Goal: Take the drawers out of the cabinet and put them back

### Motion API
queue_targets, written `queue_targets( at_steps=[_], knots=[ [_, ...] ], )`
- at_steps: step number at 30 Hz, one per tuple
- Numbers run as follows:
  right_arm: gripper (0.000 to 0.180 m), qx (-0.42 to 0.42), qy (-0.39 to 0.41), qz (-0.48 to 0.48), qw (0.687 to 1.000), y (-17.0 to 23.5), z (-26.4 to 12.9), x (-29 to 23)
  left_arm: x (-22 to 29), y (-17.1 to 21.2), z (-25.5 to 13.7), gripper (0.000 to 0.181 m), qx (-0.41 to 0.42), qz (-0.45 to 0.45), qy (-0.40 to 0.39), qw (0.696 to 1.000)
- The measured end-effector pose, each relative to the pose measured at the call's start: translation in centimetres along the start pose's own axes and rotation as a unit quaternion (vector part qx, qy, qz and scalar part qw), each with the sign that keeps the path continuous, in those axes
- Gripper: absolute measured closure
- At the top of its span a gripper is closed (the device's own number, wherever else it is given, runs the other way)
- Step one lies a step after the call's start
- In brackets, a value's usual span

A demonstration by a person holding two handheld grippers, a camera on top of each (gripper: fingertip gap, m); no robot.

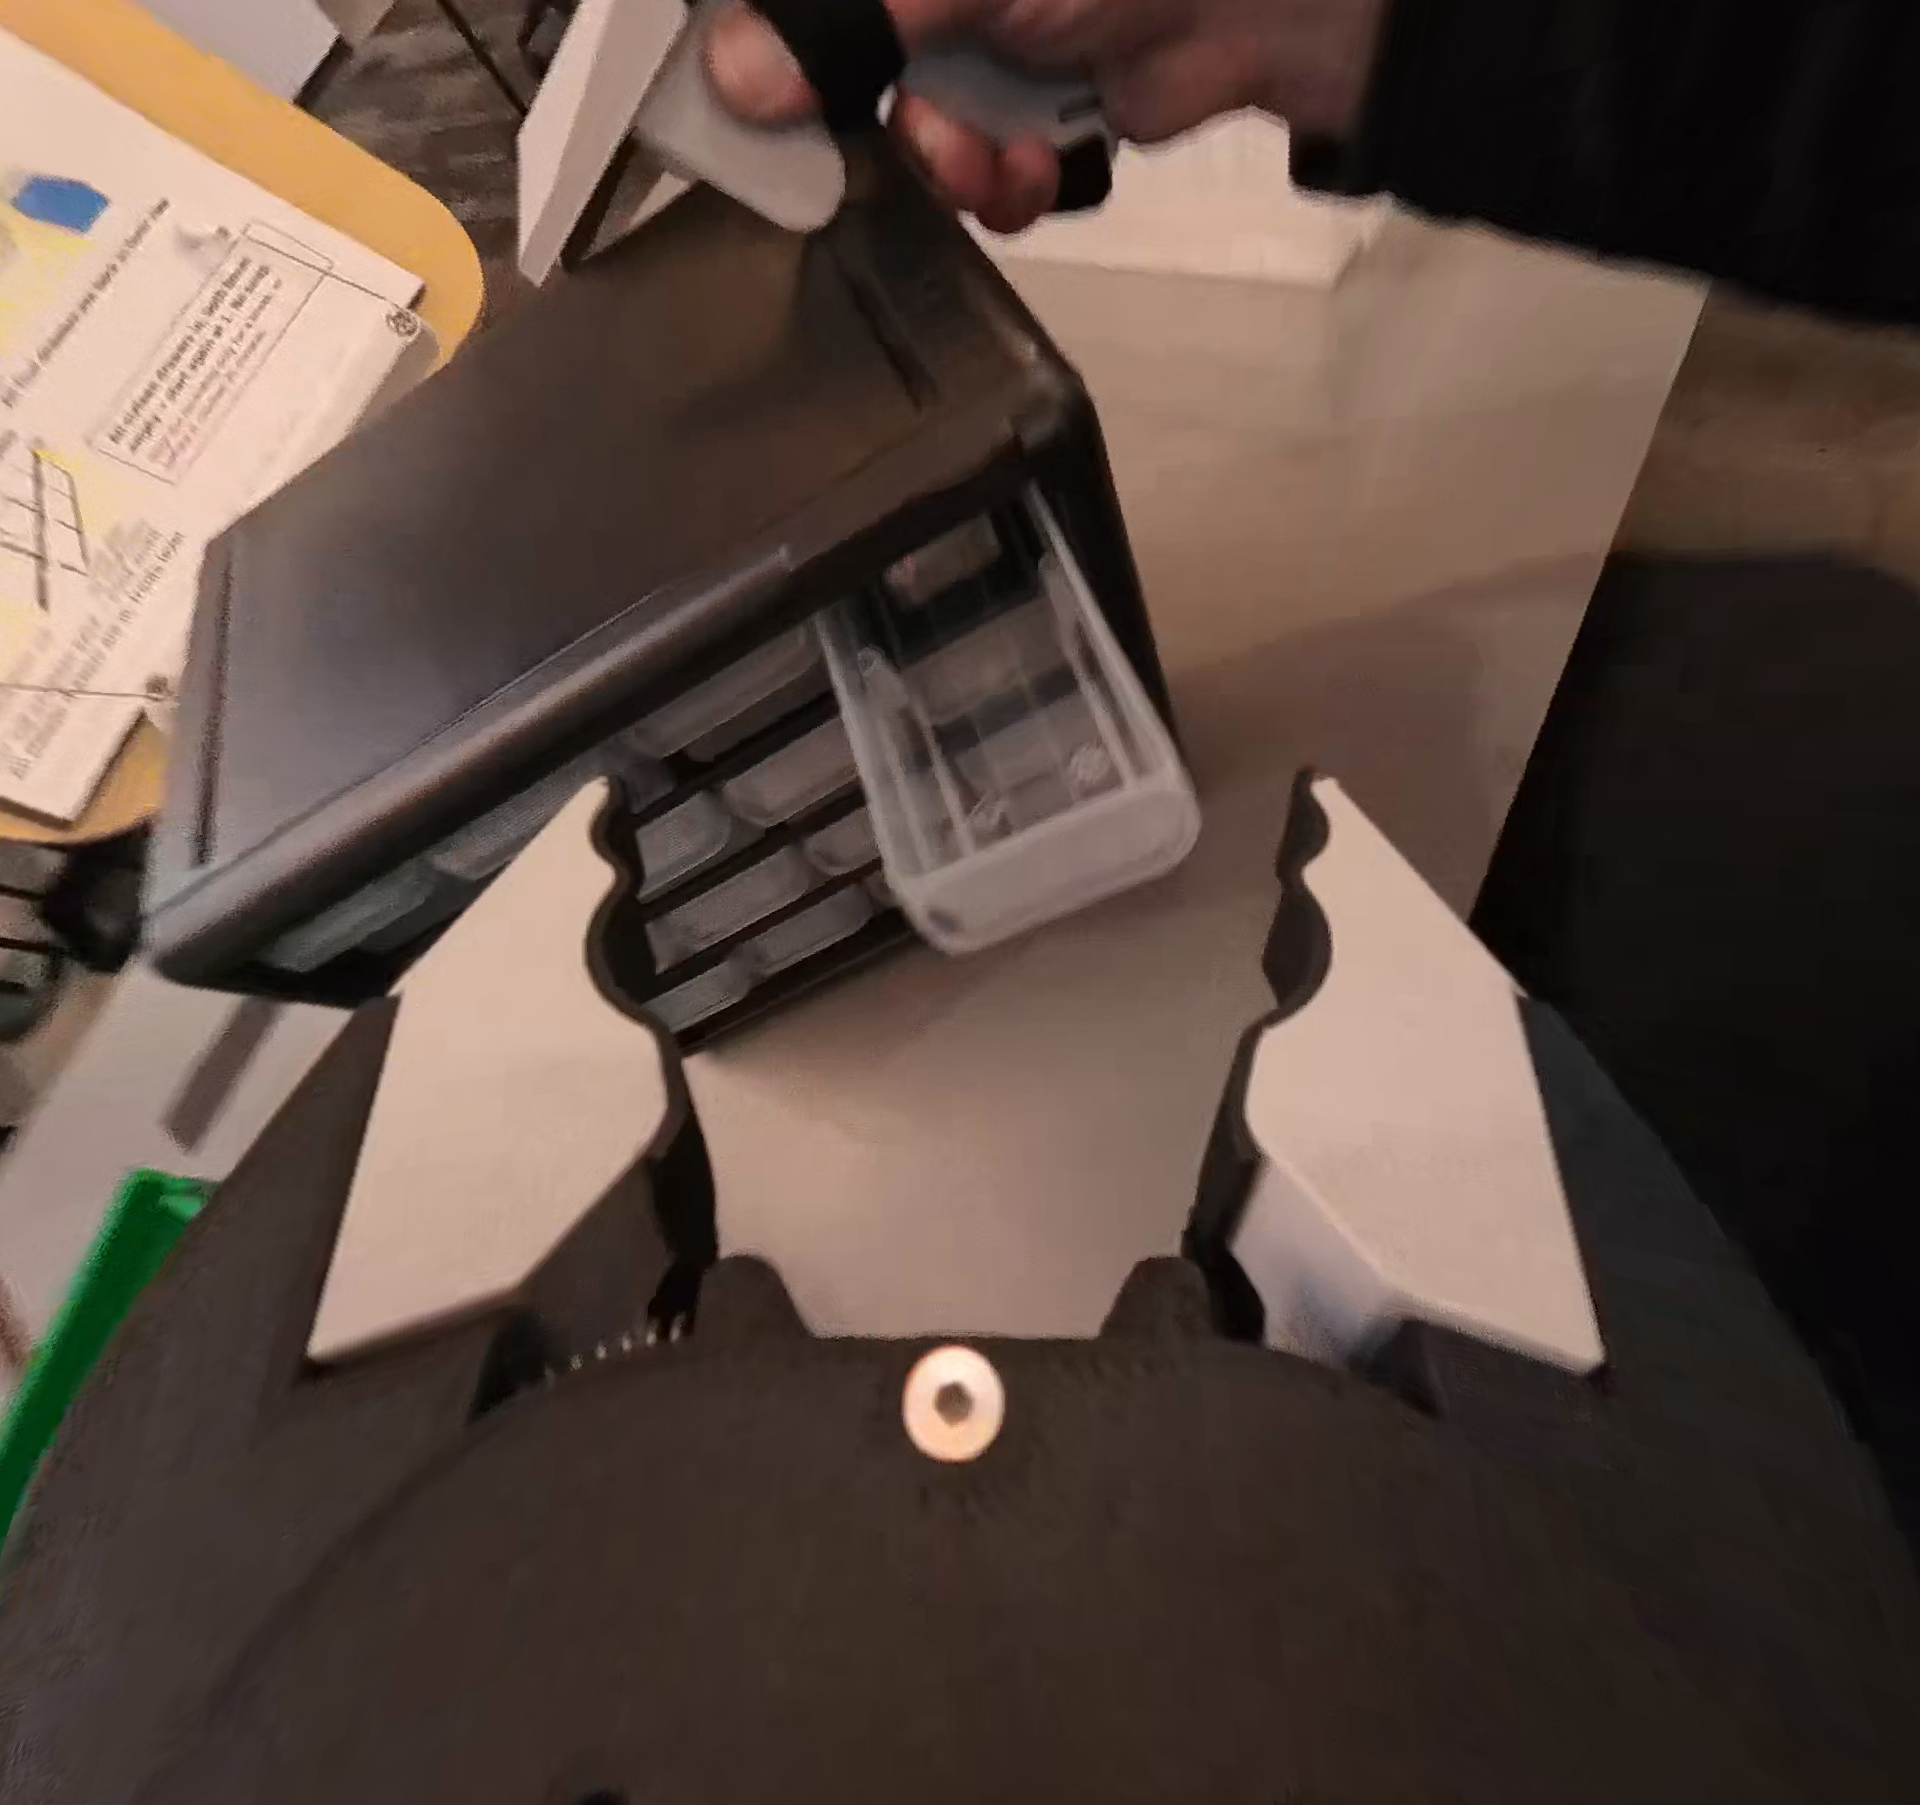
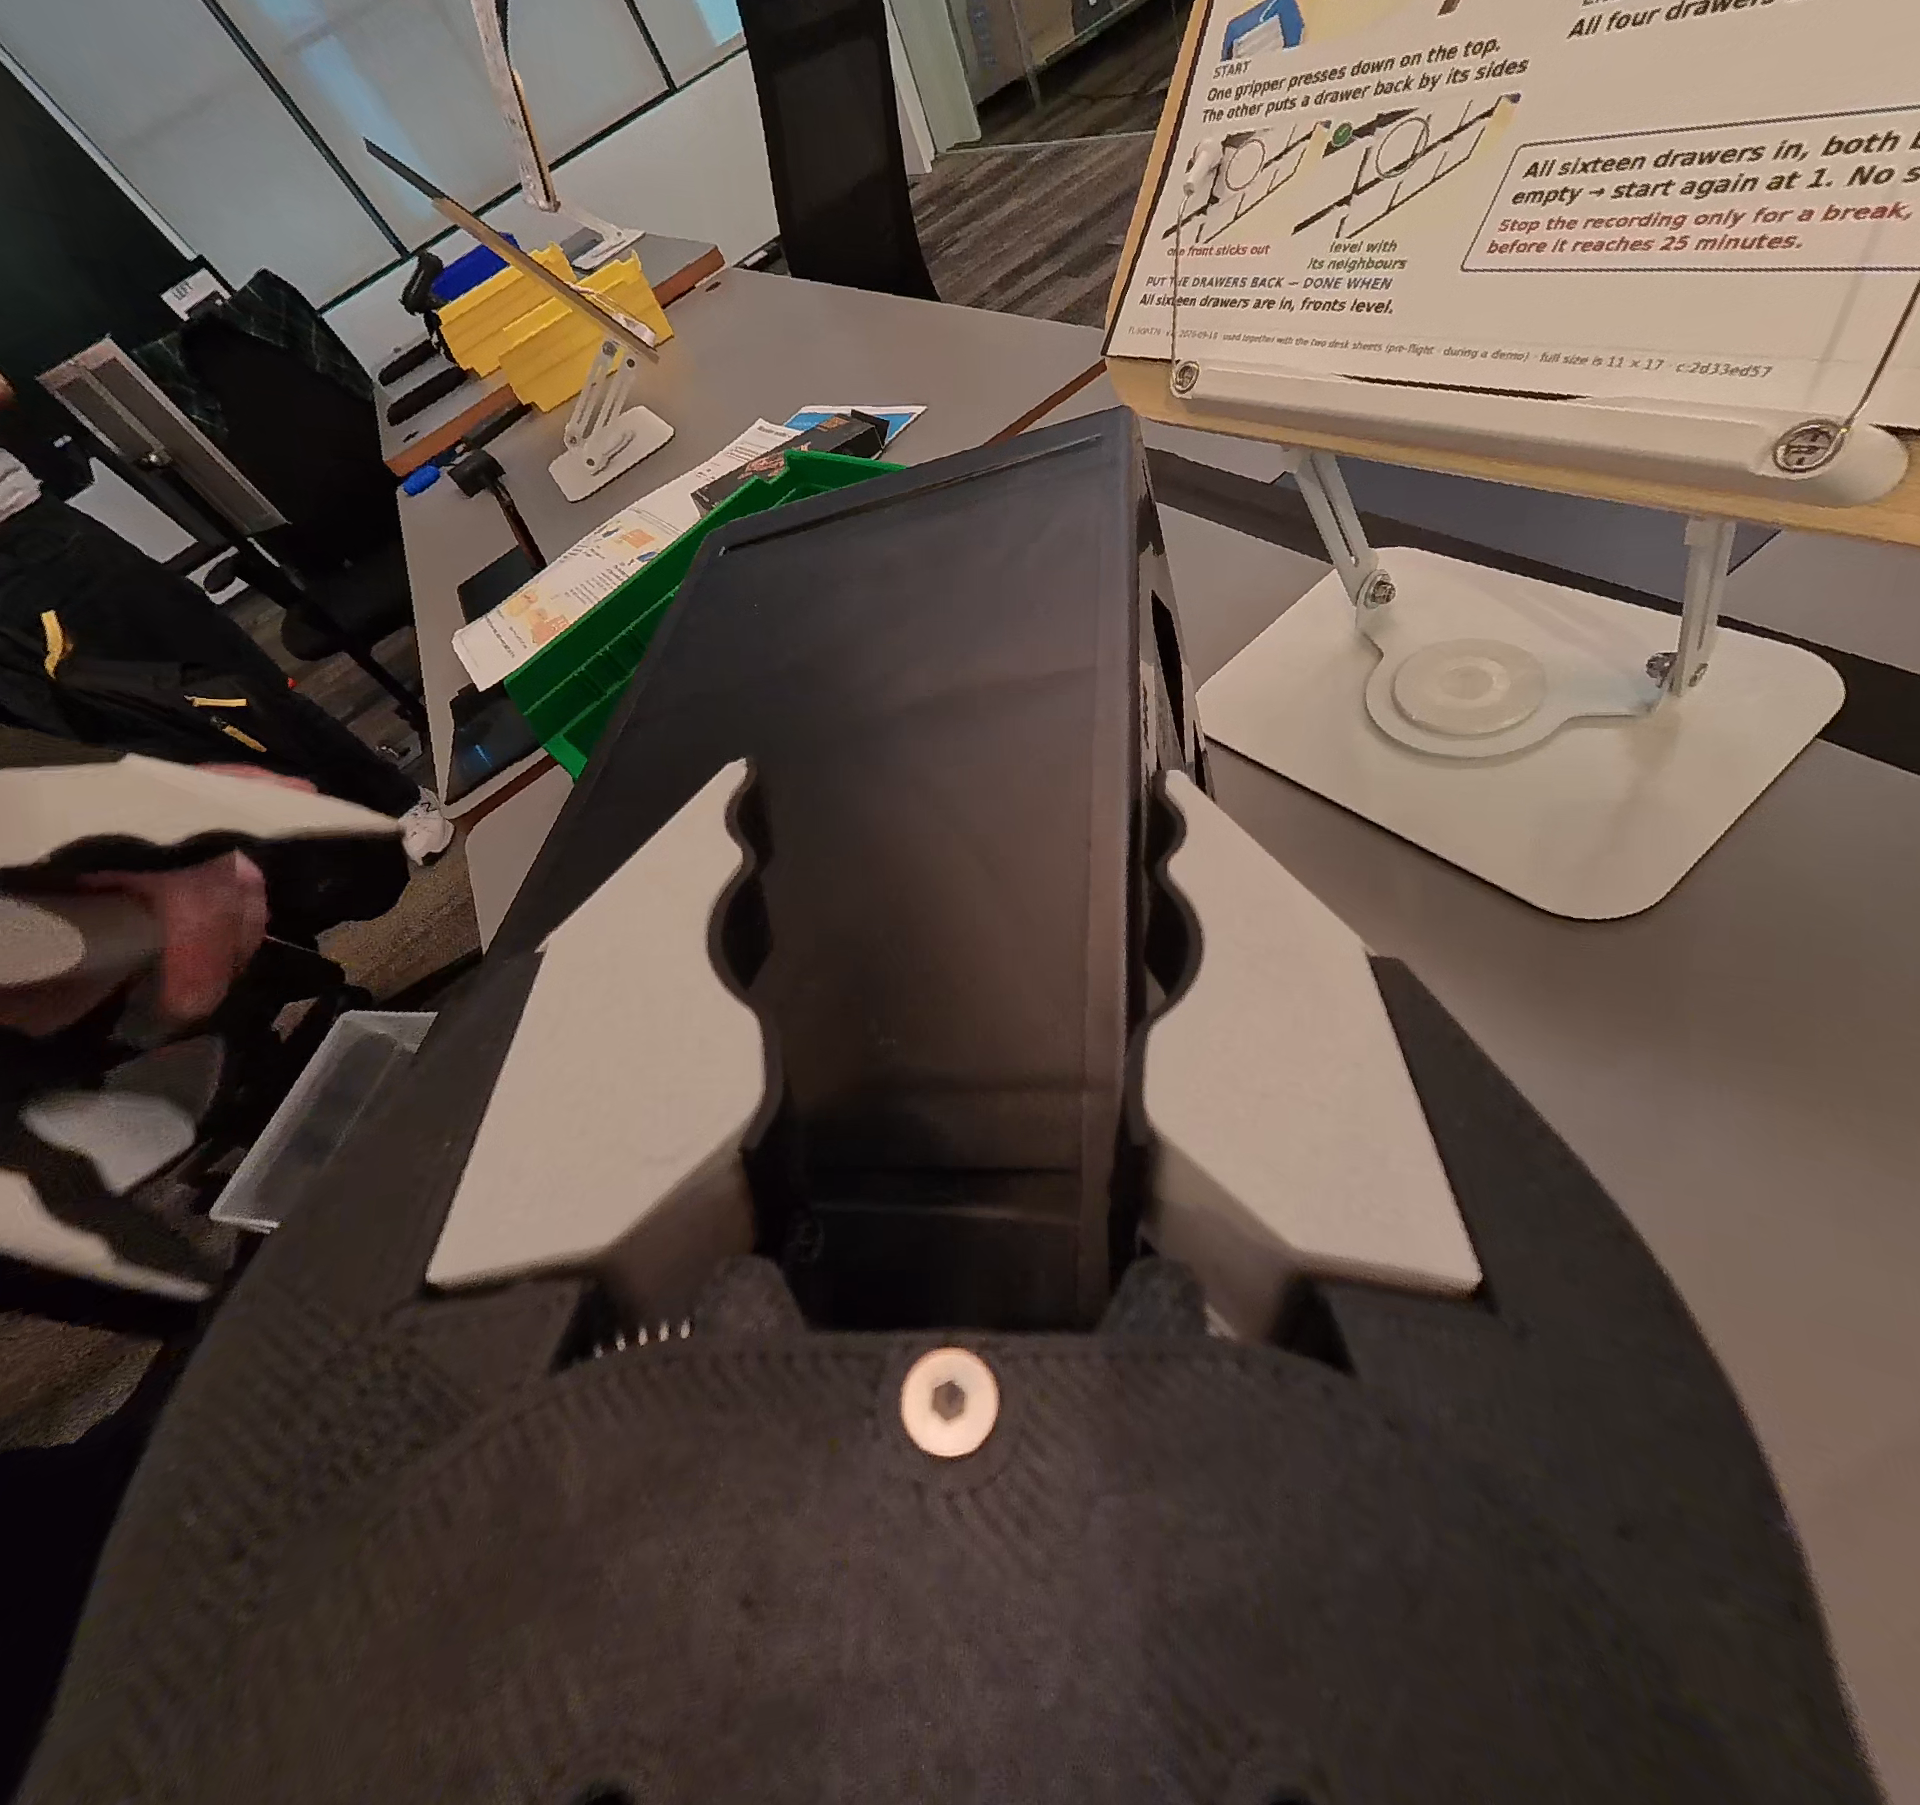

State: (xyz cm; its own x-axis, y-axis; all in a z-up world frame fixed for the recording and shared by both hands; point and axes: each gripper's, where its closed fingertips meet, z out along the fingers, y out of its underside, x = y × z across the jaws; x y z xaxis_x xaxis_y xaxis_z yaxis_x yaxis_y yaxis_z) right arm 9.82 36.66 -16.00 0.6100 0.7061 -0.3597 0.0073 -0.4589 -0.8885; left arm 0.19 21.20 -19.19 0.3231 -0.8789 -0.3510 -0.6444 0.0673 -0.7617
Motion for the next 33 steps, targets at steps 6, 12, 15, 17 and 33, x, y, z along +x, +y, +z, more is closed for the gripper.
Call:
queue_targets(
  at_steps=[6,12,15,17,33],
  knots=[
    [0.108,-0.001,-0.001,0.001,1.000,0.0,0.0,0.0,-3.4,1.1,0.8,0.065,-0.049,0.102,-0.009,0.993],
    [0.108,-0.003,0.000,0.002,1.000,0.0,0.0,0.0,-3.2,-0.7,5.3,0.080,-0.051,0.178,-0.013,0.983],
    [0.108,-0.003,0.000,0.002,1.000,0.0,0.0,0.0,-4.3,-1.3,6.9,0.093,-0.060,0.184,-0.044,0.980],
    [0.108,-0.003,0.000,0.003,1.000,0.0,0.0,0.1,-4.7,-1.6,7.6,0.092,-0.067,0.163,-0.044,0.983],
    [0.092,-0.025,0.067,-0.030,0.997,-0.9,-3.8,2.0,-4.0,-3.4,9.7,0.093,-0.139,0.097,-0.126,0.977]
  ],
)
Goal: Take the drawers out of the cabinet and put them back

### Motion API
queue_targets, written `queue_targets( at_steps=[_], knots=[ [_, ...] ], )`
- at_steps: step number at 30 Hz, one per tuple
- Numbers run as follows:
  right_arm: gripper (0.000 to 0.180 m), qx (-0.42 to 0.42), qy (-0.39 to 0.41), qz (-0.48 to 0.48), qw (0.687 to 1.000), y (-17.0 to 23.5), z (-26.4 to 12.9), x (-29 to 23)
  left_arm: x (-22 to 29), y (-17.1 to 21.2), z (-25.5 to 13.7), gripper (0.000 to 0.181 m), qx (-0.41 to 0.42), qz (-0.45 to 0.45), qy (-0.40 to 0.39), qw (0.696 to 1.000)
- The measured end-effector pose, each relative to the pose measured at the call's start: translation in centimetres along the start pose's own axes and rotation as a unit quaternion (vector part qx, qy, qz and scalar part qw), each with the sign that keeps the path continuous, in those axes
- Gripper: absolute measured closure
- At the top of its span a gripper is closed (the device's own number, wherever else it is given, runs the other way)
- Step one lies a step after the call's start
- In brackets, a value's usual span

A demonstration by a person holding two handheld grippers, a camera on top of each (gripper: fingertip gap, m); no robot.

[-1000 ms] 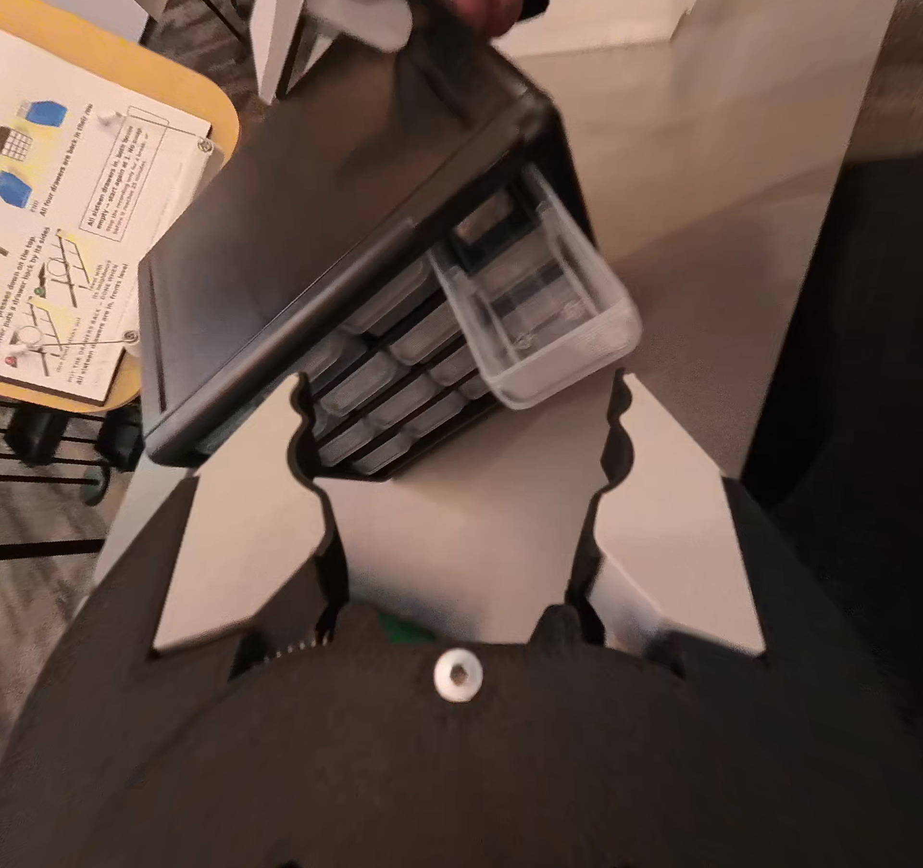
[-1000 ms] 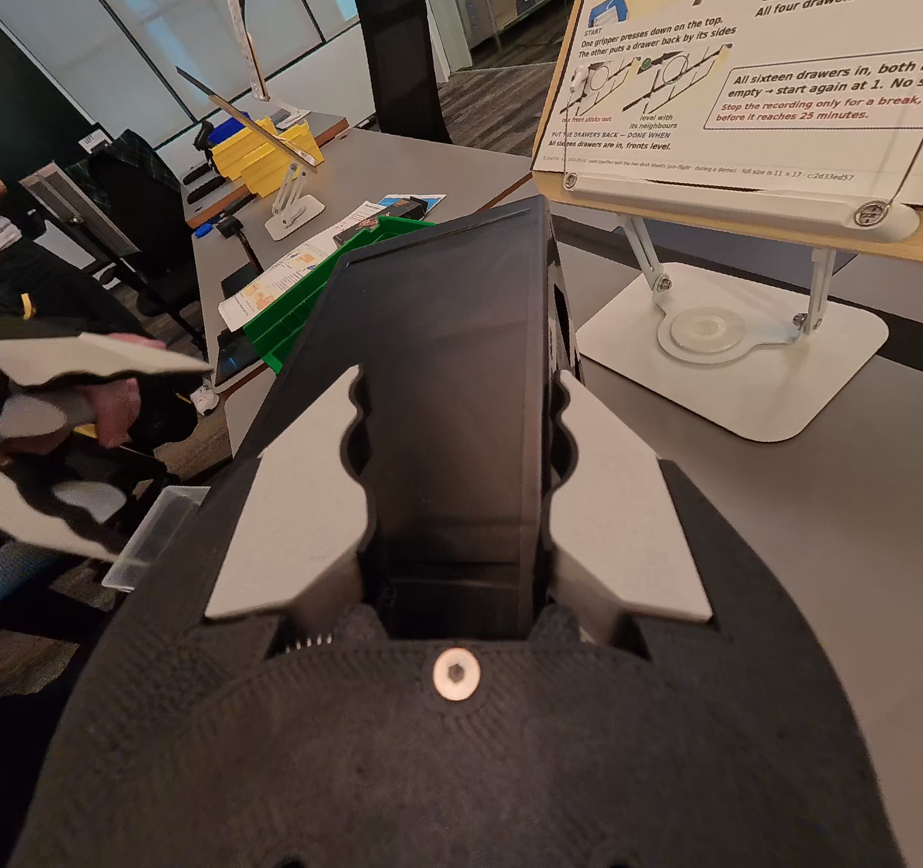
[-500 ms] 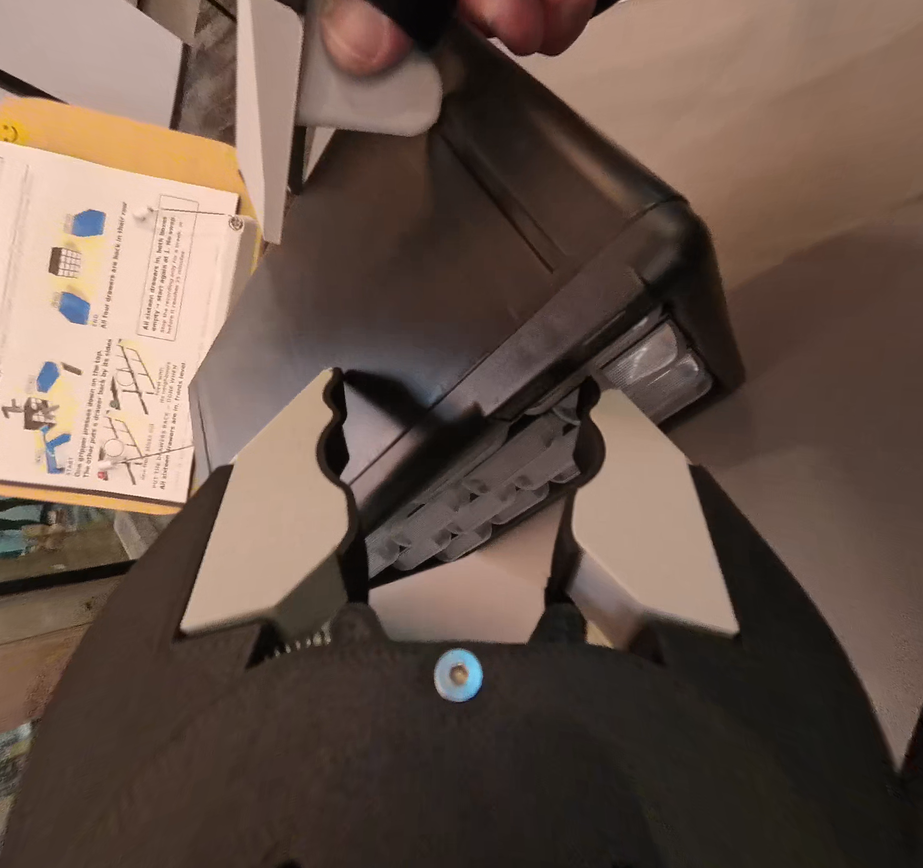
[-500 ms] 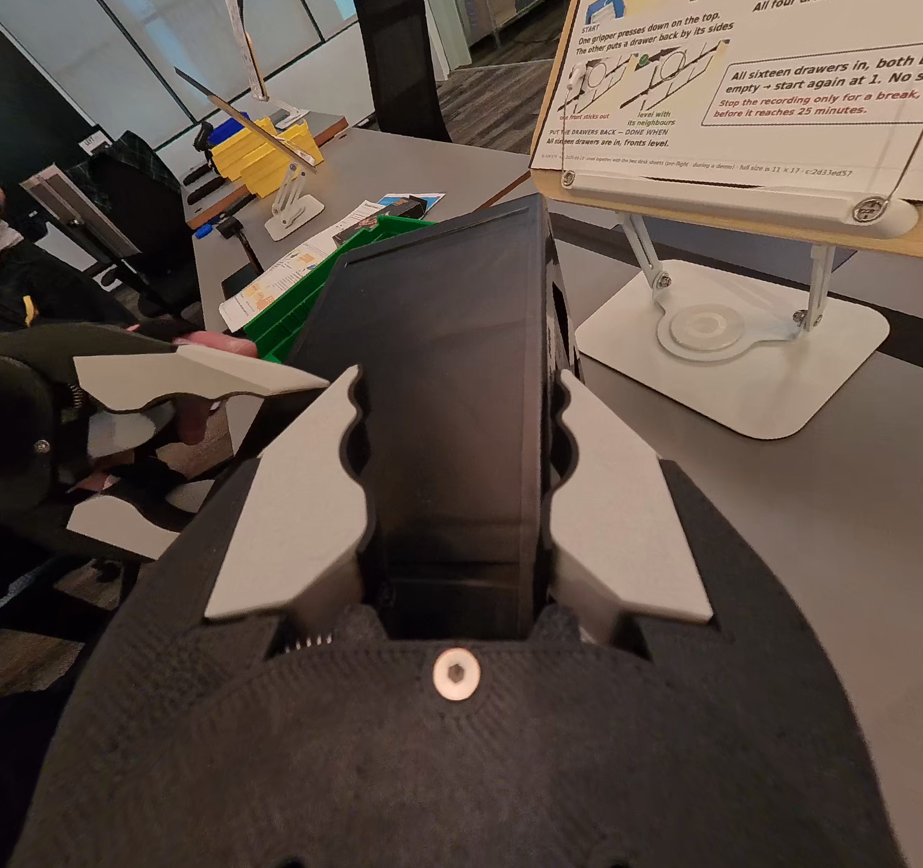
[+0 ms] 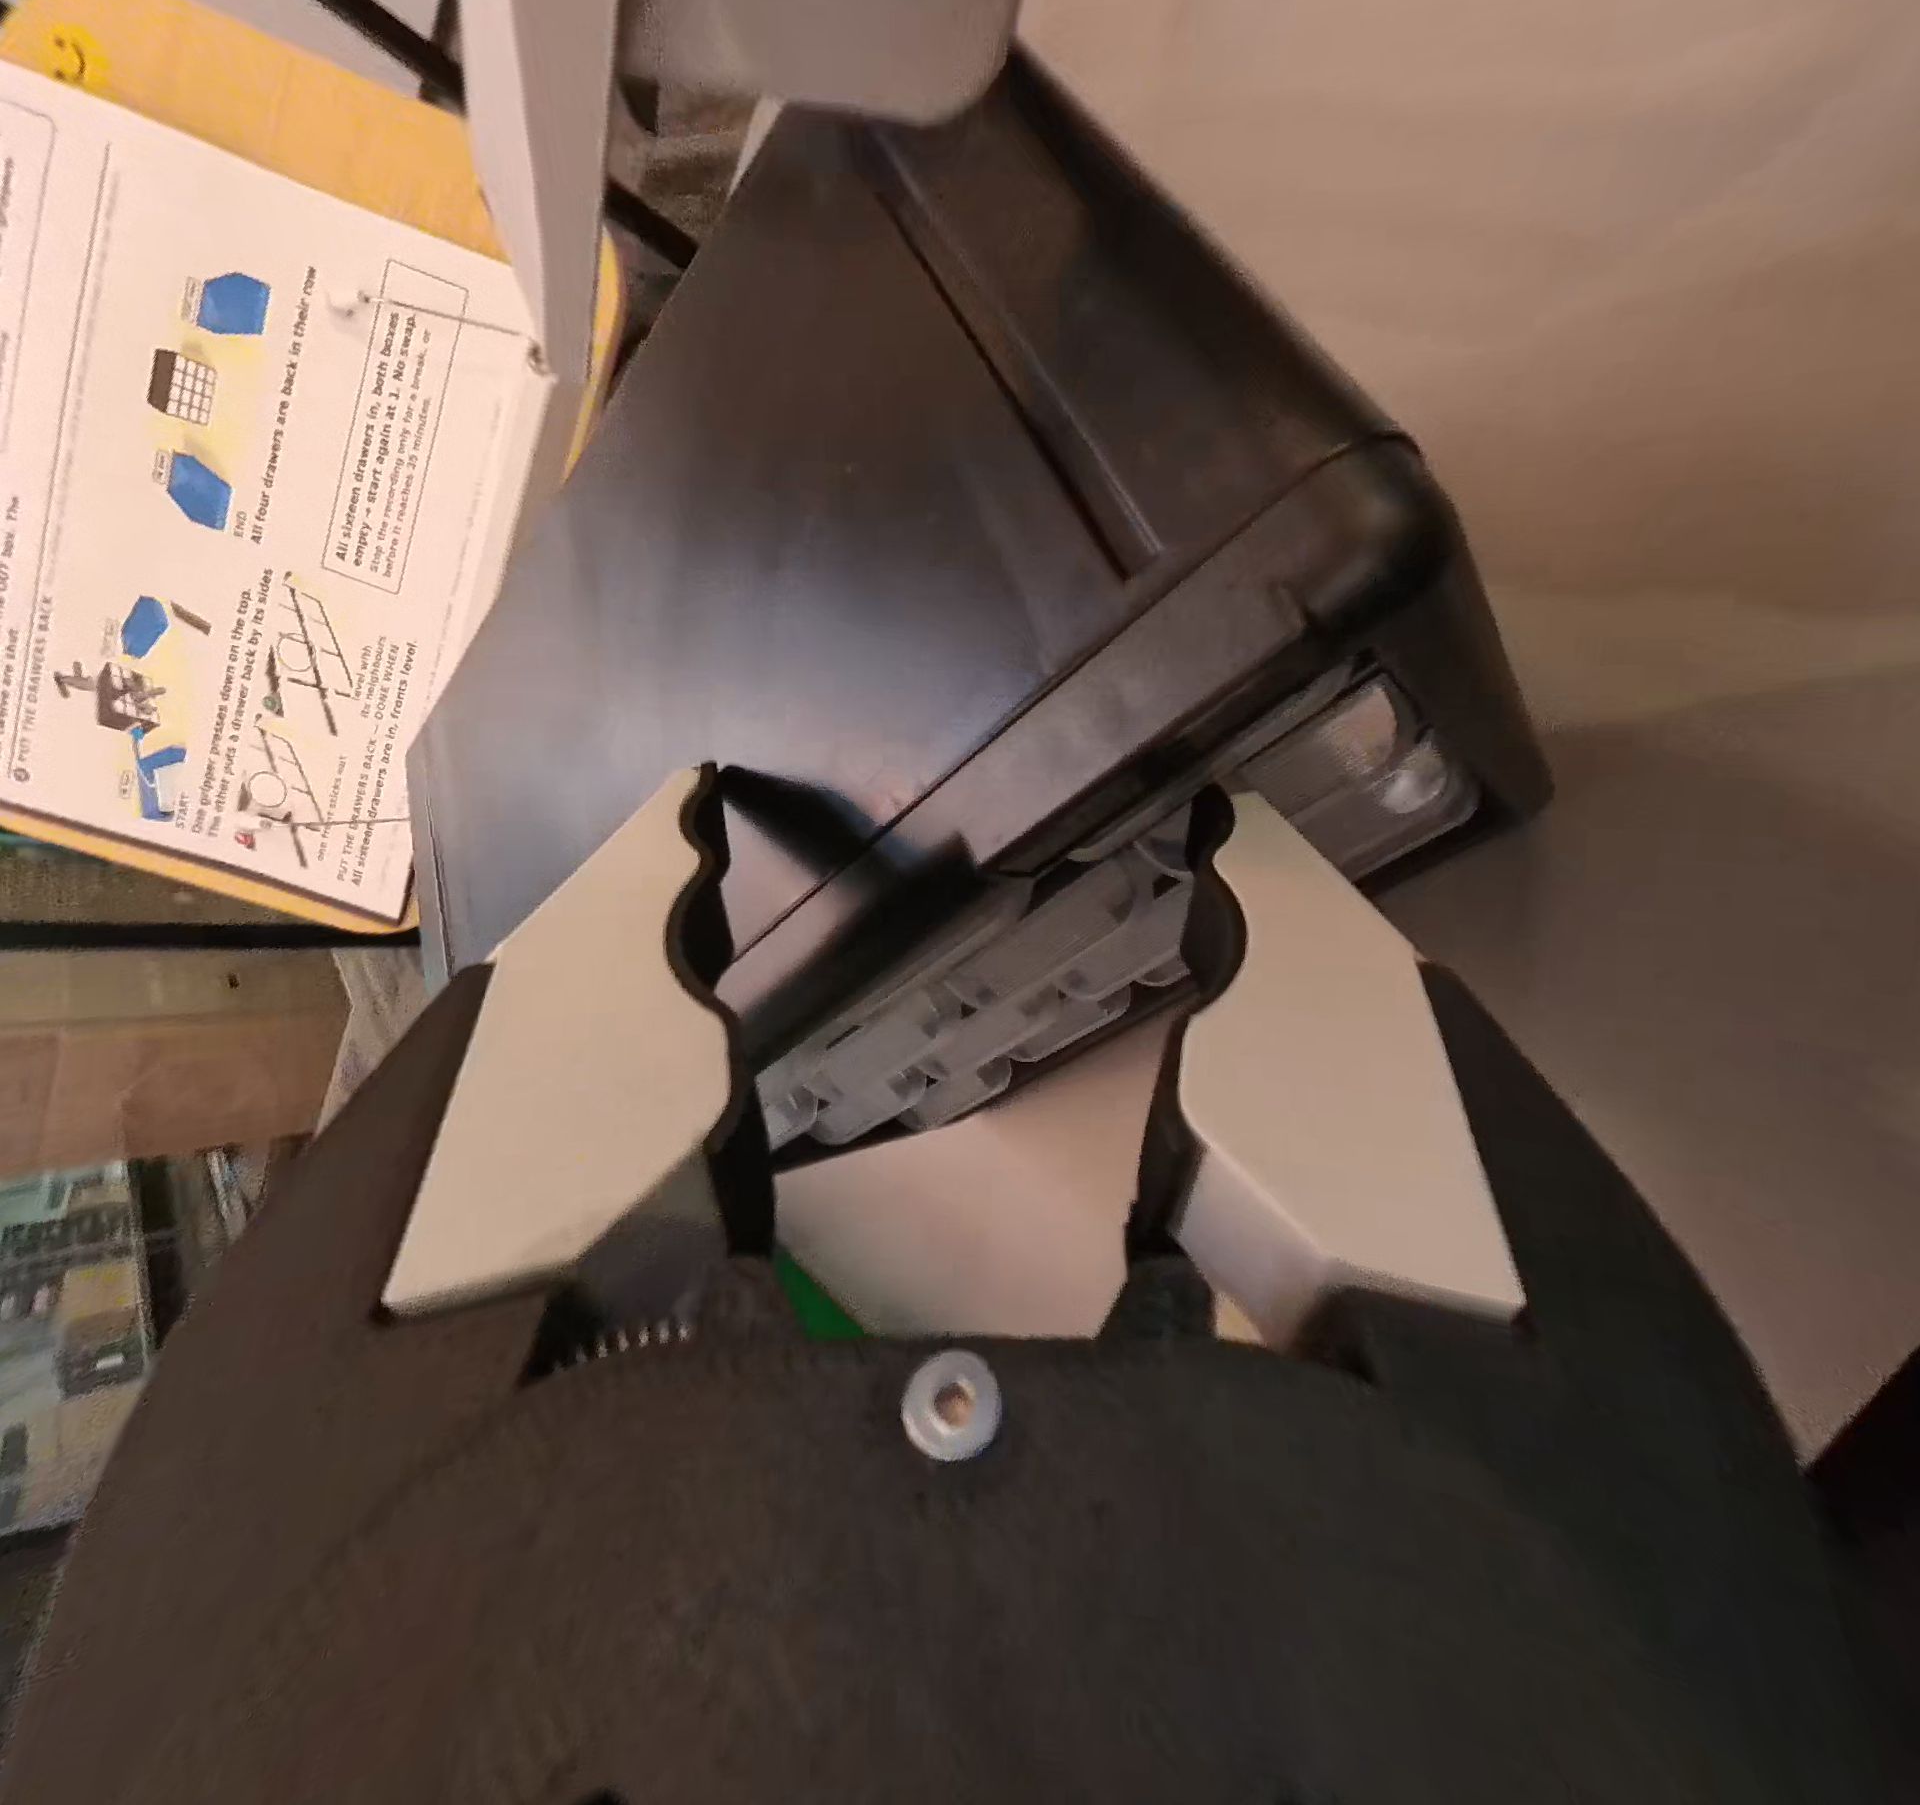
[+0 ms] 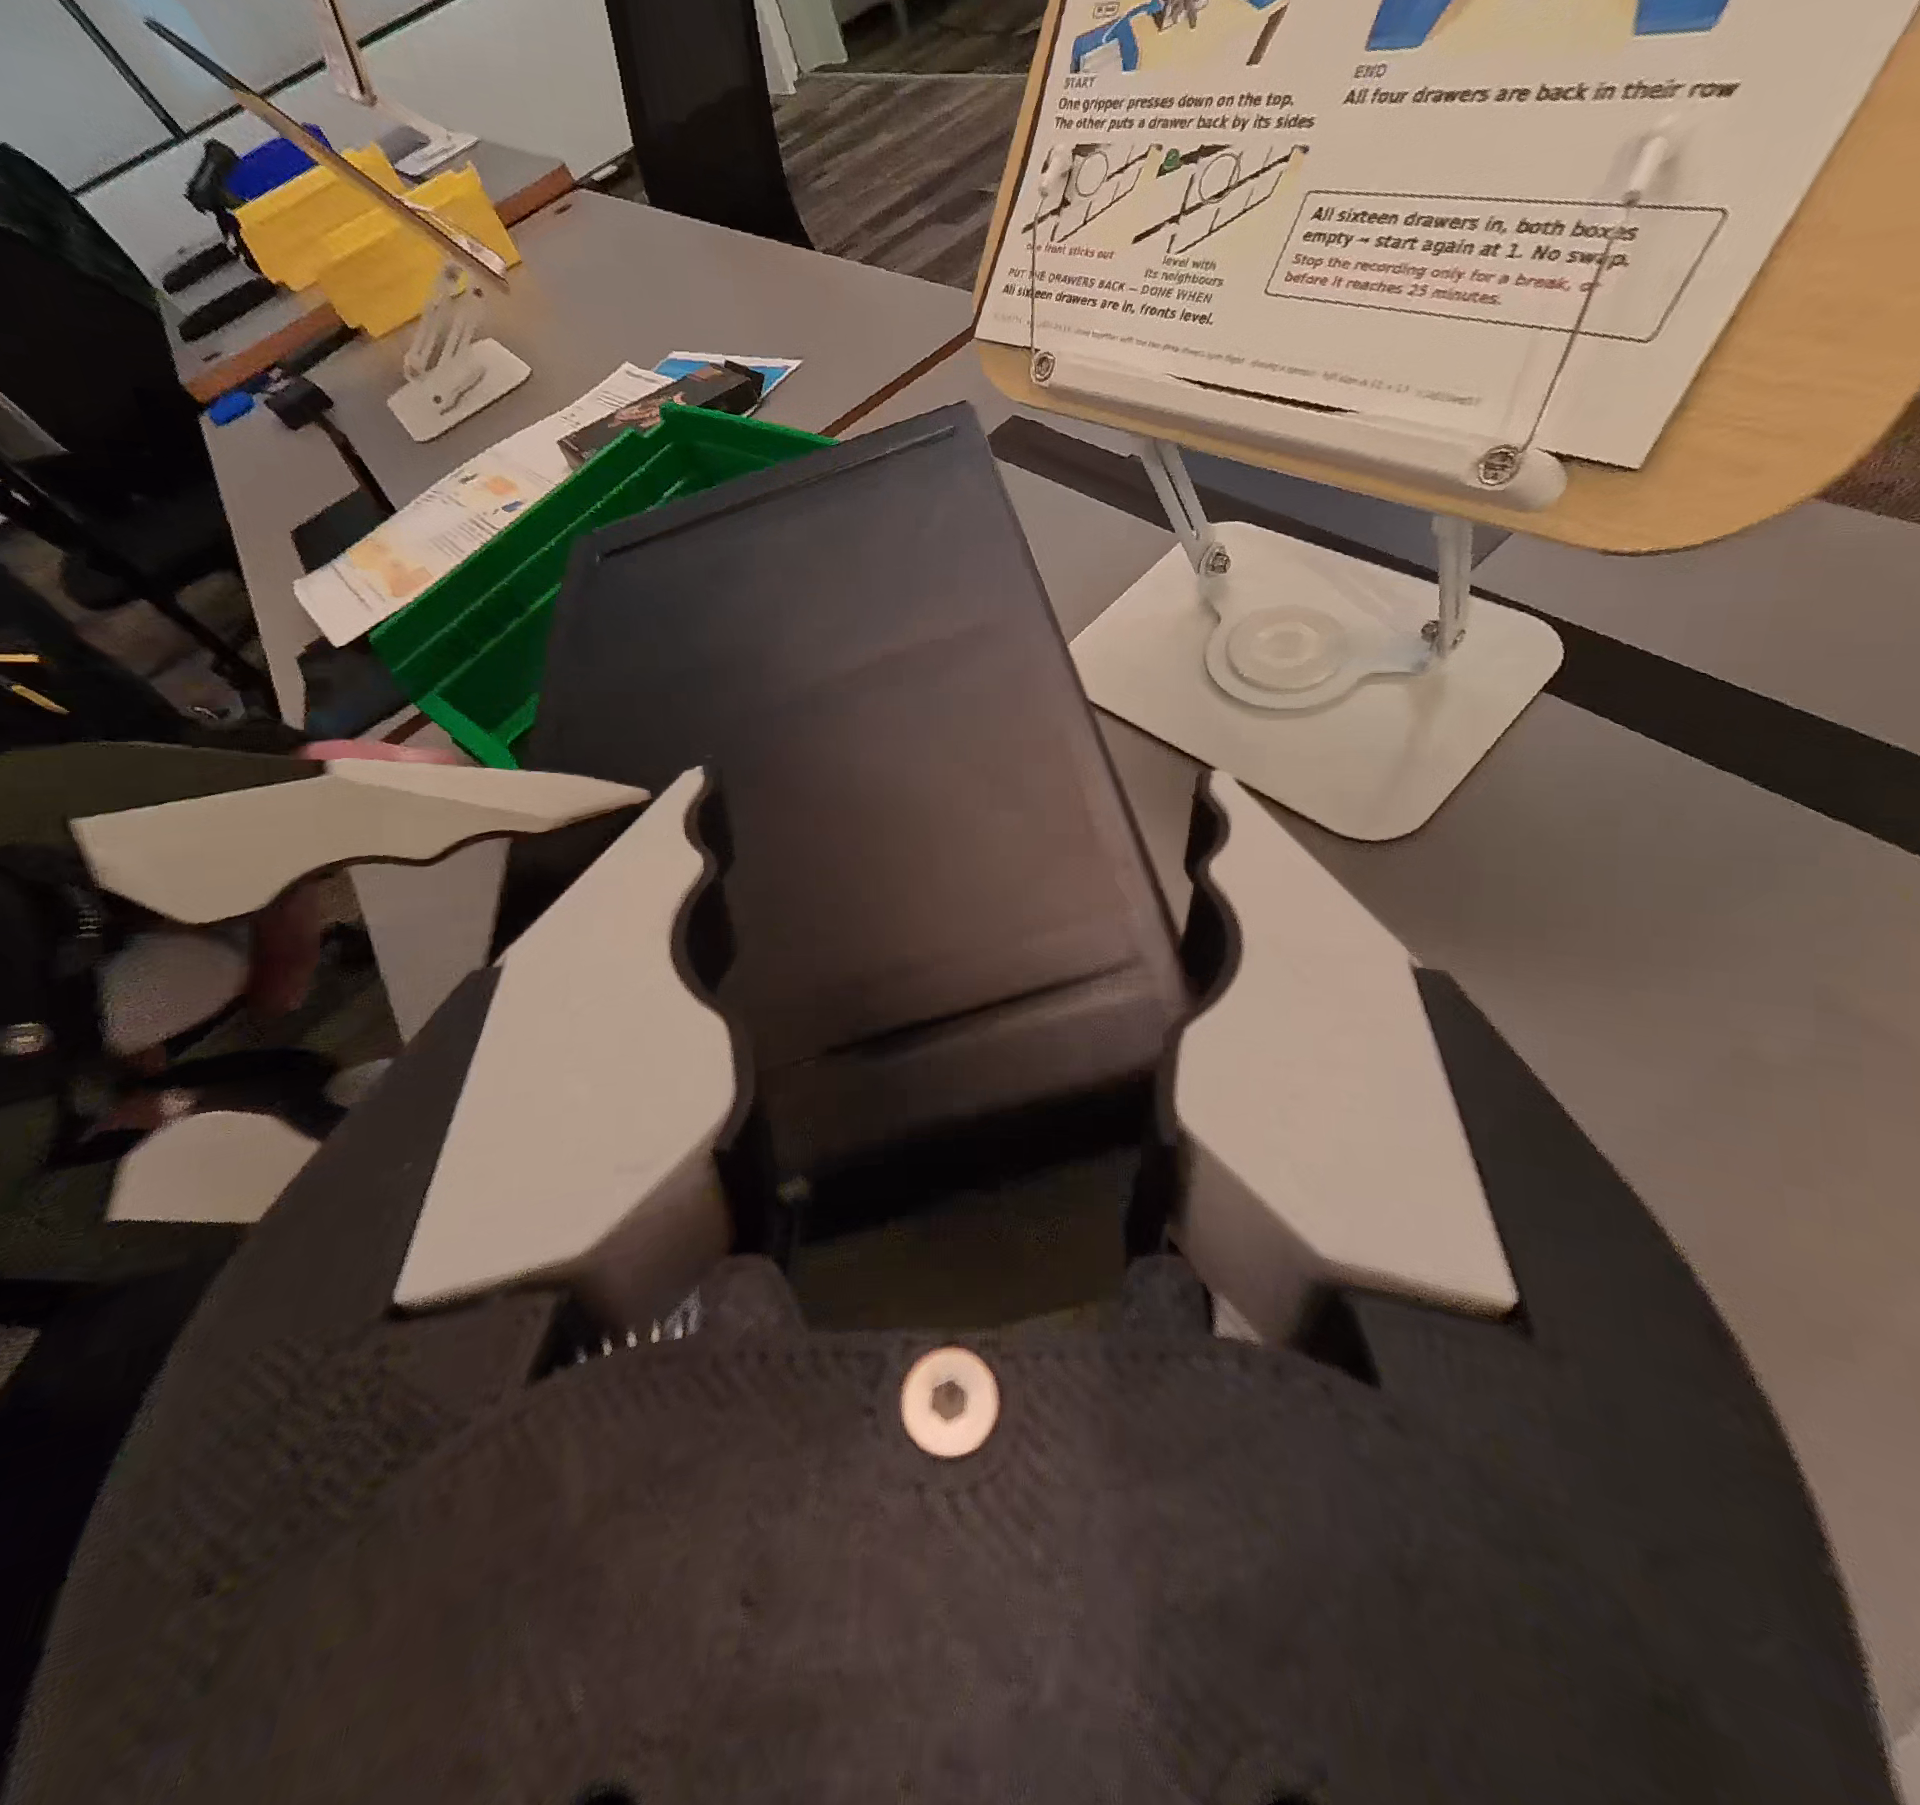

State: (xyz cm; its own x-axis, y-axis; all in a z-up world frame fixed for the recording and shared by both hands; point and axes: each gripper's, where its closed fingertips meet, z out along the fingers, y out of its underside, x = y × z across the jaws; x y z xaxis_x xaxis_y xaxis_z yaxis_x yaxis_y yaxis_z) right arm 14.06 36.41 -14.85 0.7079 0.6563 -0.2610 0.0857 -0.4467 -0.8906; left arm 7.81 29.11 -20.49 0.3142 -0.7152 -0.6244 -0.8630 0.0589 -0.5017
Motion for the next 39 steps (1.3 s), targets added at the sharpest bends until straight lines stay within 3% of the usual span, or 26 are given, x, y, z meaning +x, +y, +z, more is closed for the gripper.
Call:
queue_targets(
  at_steps=[4,5,8,10,17,20,21,23,25,34,39],
  knots=[
    [0.088,-0.036,0.027,-0.011,0.999,0.4,-2.2,0.7,0.2,-2.2,1.7,0.090,0.001,-0.029,-0.009,1.000],
    [0.088,-0.050,0.033,-0.016,0.998,0.8,-2.5,0.8,0.6,-3.0,2.0,0.083,0.014,-0.036,0.007,0.999],
    [0.089,-0.079,0.040,-0.020,0.996,1.8,-2.9,1.0,0.5,-4.4,1.4,0.087,0.075,-0.071,0.047,0.994],
    [0.086,-0.096,0.032,-0.018,0.995,2.6,-3.0,0.9,-1.7,-3.3,0.4,0.073,0.109,-0.103,0.032,0.988],
    [0.077,-0.088,-0.004,0.003,0.996,2.7,-3.4,0.7,-9.6,3.3,-2.3,0.073,0.181,-0.232,0.038,0.955],
    [0.078,-0.109,0.027,-0.002,0.994,3.2,-3.8,1.6,-10.6,6.1,-0.8,0.068,0.182,-0.325,0.104,0.922],
    [0.078,-0.124,0.041,-0.010,0.991,3.6,-3.9,1.9,-10.5,6.3,-0.5,0.074,0.197,-0.353,0.127,0.906],
    [0.083,-0.158,0.057,-0.029,0.985,4.7,-4.1,2.2,-9.9,6.3,0.1,0.069,0.214,-0.387,0.159,0.883],
    [0.091,-0.167,0.034,-0.031,0.985,5.1,-3.9,1.4,-9.7,6.7,0.4,0.070,0.201,-0.386,0.162,0.886],
    [0.073,-0.144,0.045,-0.008,0.989,4.7,-2.4,2.1,-9.4,7.3,0.7,0.081,0.176,-0.415,0.175,0.875],
    [0.077,-0.116,0.046,-0.005,0.992,4.0,-1.8,2.9,-8.2,7.6,-0.4,0.084,0.133,-0.403,0.176,0.888]
  ],
)
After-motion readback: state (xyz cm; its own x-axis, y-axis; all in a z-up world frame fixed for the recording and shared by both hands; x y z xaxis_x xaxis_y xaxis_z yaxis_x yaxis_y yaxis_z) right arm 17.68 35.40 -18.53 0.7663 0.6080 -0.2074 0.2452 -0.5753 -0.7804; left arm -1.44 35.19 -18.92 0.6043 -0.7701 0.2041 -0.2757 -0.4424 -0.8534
